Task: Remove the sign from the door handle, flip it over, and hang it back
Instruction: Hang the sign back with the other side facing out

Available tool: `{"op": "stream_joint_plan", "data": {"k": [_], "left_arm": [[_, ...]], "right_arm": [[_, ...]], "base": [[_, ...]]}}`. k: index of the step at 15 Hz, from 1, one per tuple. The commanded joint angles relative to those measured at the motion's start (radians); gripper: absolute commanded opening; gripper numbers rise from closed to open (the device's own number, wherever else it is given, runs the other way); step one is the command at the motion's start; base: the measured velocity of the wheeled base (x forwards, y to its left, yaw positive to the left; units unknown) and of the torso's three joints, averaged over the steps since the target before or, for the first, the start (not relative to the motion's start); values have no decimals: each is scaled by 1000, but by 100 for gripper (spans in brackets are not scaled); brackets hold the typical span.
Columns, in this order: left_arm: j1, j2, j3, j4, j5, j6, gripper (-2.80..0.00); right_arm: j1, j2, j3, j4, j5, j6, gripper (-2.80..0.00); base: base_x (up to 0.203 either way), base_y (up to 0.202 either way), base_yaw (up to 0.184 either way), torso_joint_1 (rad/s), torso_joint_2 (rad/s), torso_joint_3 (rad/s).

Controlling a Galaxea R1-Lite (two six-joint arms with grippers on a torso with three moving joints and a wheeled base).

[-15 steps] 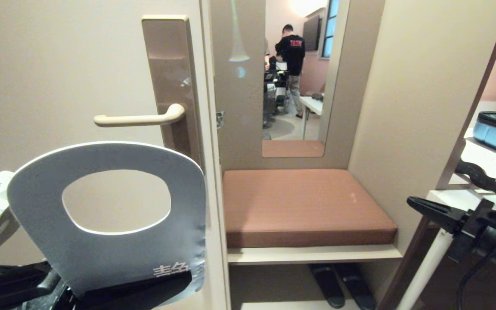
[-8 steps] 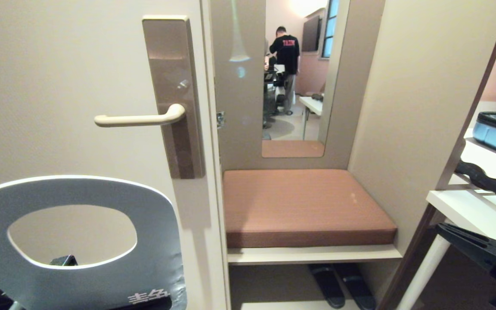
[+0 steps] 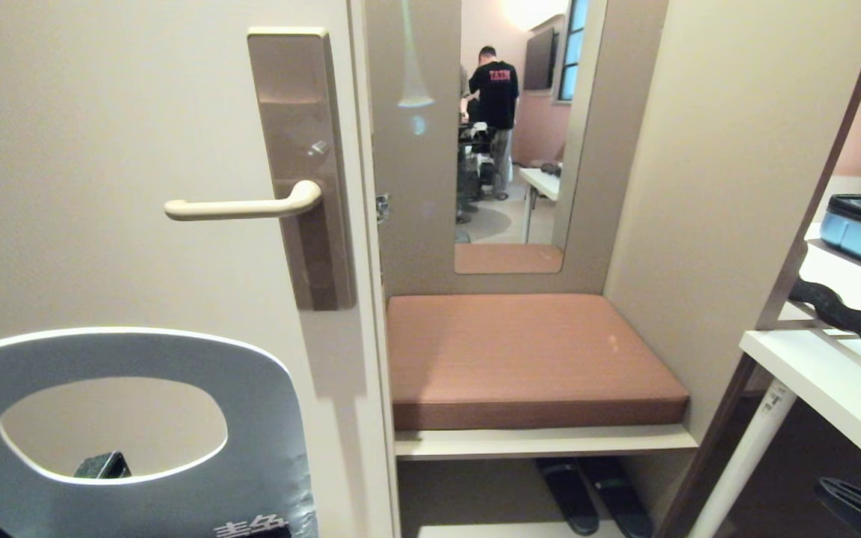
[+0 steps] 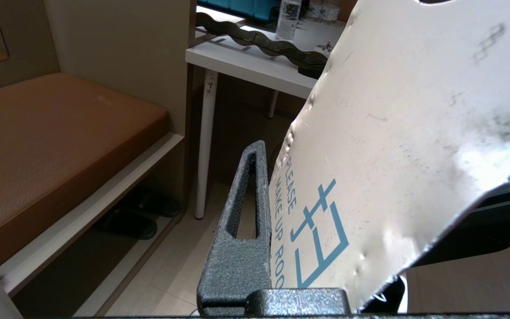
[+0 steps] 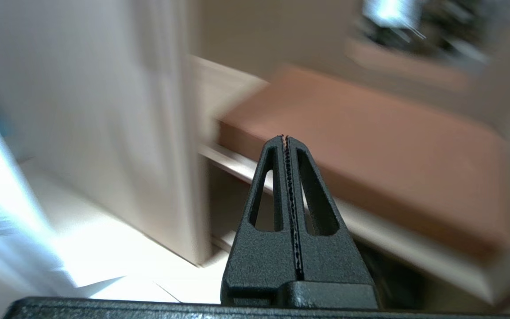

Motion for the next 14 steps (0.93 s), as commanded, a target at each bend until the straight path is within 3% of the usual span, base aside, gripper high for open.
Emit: {"op": "stream_joint_plan", "data": {"k": [1, 3, 7, 9, 10, 14], "left_arm": [[0, -4, 2, -5, -3, 1, -280], [0, -19, 8, -4, -1, 2, -280], [2, -55, 17, -1, 4, 3, -280], [8, -63, 21, -1, 39, 10, -280], [8, -70, 27, 0, 69, 23, -280], [8, -150, 67, 20, 114, 37, -280]], "right_arm": [[15, -112, 0, 147, -208, -3, -280], [15, -194, 0, 271, -322, -2, -280], [15, -417, -24, 545, -427, 0, -280], [15, -431, -16, 585, -579, -2, -280], [15, -432, 0, 598, -613, 0, -280], [72, -539, 0, 607, -583, -5, -280]], "base": [[0, 0, 0, 0, 0, 0], [0, 0, 0, 0, 0, 0], [0, 0, 0, 0, 0, 0], [0, 0, 0, 0, 0, 0], [0, 0, 0, 0, 0, 0], [0, 0, 0, 0, 0, 0]]}}
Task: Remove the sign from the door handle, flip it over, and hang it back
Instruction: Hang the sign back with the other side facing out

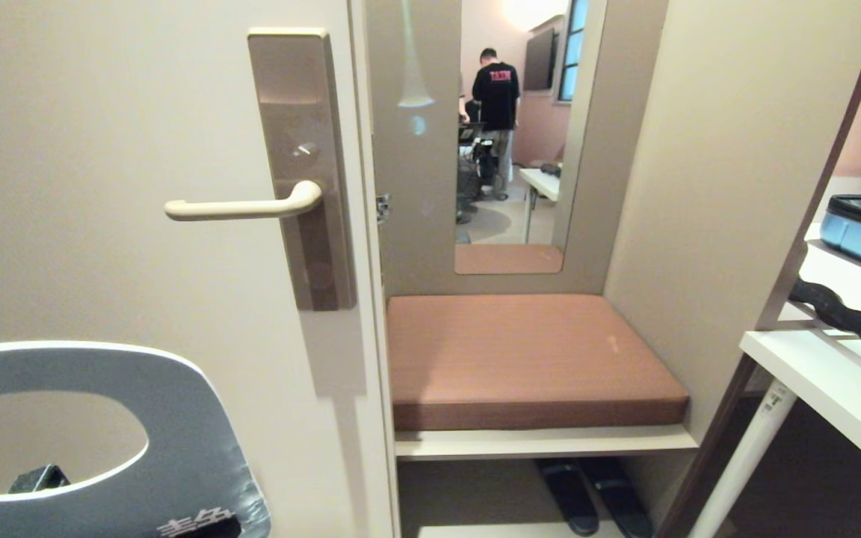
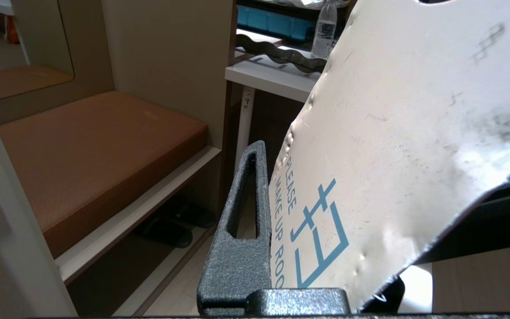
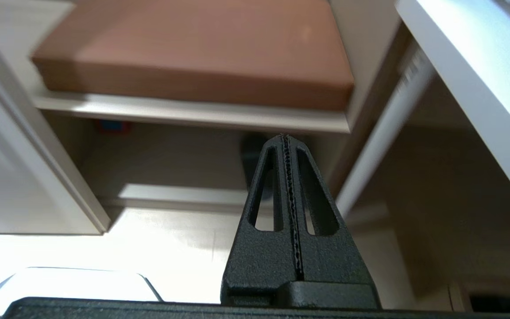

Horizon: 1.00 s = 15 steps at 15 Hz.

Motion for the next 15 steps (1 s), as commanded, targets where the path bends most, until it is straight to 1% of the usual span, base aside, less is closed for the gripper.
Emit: {"op": "stream_joint_plan", "data": {"k": [1, 3, 6, 8, 10, 11, 13, 15], "left_arm": [[1, -61, 13, 19, 2, -2, -280], [2, -88, 8, 36, 0, -1, -280], [19, -117, 8, 37, 2, 1, -280], [64, -136, 11, 39, 28, 0, -280], [103, -148, 11, 42, 91, -2, -280], [117, -155, 10, 56, 108, -2, -280], [165, -193, 7, 101, 115, 0, -280], [255, -249, 1, 178, 115, 1, -280]], "right_arm": [[20, -124, 1, 0, 2, -1, -280], [19, -226, 1, -2, 2, 0, -280], [17, -238, 1, -3, 2, 5, -280], [19, -238, 1, -4, 2, 5, -280], [17, -238, 1, -3, 2, 5, -280], [17, -238, 1, -4, 2, 5, -280], [17, -238, 1, -4, 2, 5, -280], [17, -238, 1, -3, 2, 5, -280]], "base": [[0, 0, 0, 0, 0, 0], [0, 0, 0, 0, 0, 0], [0, 0, 0, 0, 0, 0], [0, 0, 0, 0, 0, 0], [0, 0, 0, 0, 0, 0], [0, 0, 0, 0, 0, 0], [0, 0, 0, 0, 0, 0], [0, 0, 0, 0, 0, 0]]}}
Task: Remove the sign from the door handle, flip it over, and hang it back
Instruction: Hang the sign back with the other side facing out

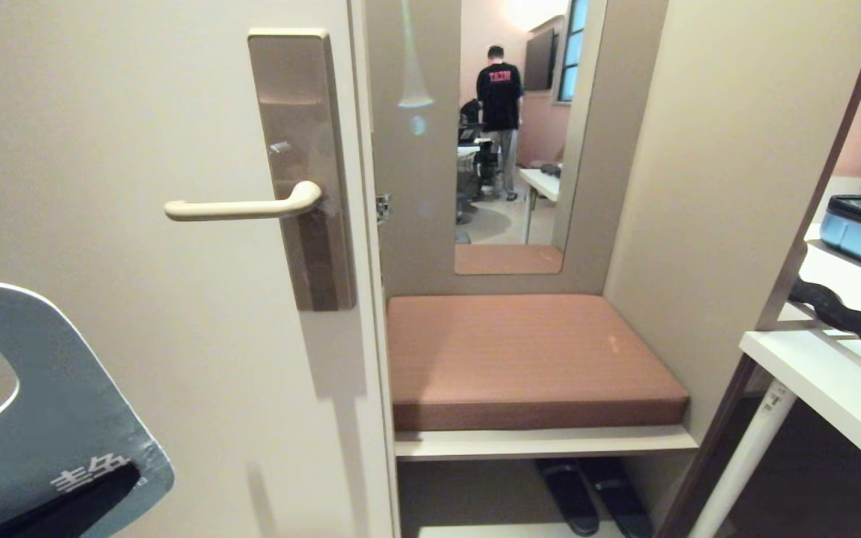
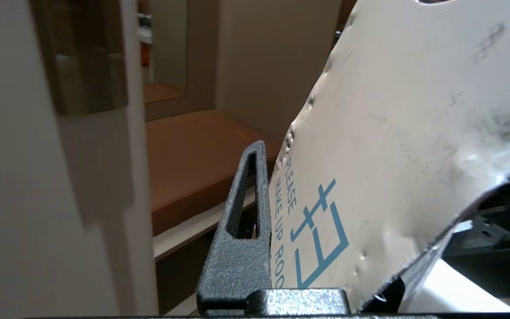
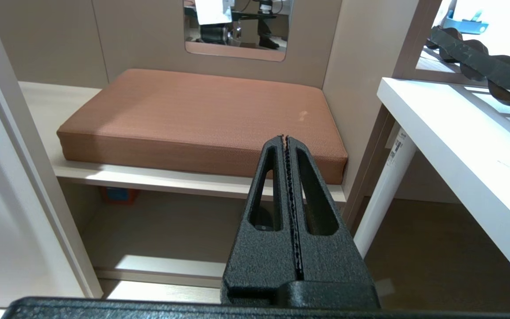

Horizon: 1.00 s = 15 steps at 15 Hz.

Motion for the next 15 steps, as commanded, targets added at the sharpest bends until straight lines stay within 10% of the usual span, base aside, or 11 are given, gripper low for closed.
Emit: {"op": "stream_joint_plan", "data": {"k": [1, 7, 15], "left_arm": [[112, -80, -9, 81, -2, 1, -280], [408, -110, -113, 341, 12, 4, -280], [455, 139, -265, 395, 141, -161, -280]], "right_arm": [[1, 1, 0, 1, 0, -1, -280], [0, 1, 0, 1, 0, 0, -280], [1, 1, 0, 0, 0, 0, -280]], "base": [[0, 0, 0, 0, 0, 0], [0, 0, 0, 0, 0, 0], [0, 0, 0, 0, 0, 0]]}}
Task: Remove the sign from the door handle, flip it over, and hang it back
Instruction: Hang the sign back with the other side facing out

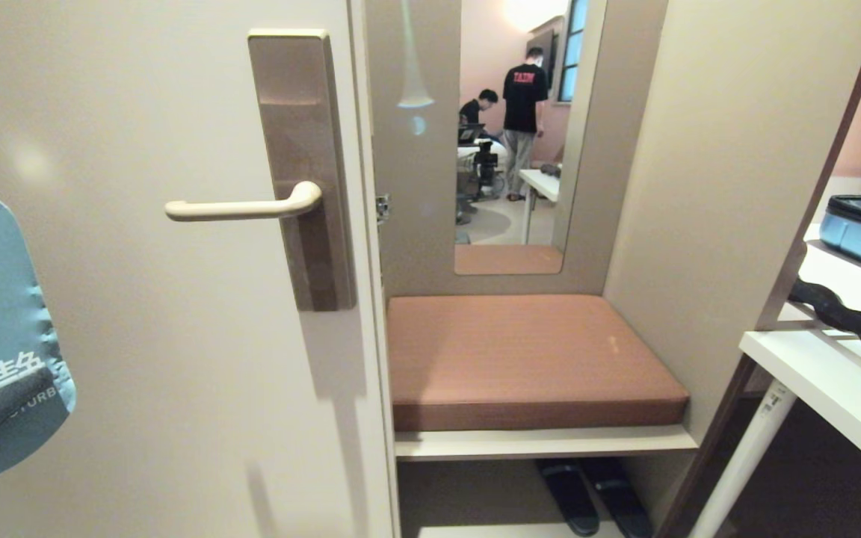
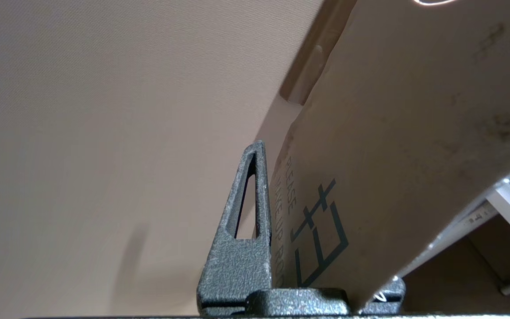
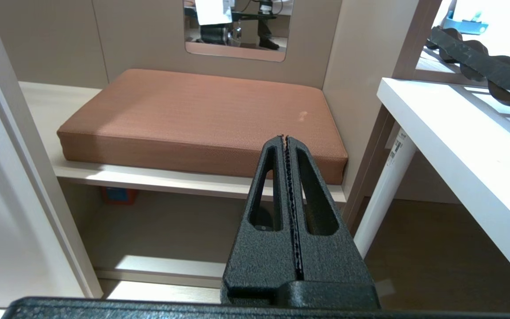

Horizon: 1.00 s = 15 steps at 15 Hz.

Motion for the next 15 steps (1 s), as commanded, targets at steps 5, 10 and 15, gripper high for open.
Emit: {"op": "stream_joint_plan", "data": {"k": [5, 10, 15], "left_arm": [[1, 209, -105, -9, 34, -64, -280], [1, 294, -106, -83, 34, -99, -280], [1, 389, -105, -164, 37, -101, -280]], "right_arm": [[0, 1, 0, 1, 0, -1, -280], [0, 1, 0, 0, 0, -1, -280], [2, 1, 0, 0, 0, -1, -280]], "base": [[0, 0, 0, 0, 0, 0], [0, 0, 0, 0, 0, 0], [0, 0, 0, 0, 0, 0]]}}
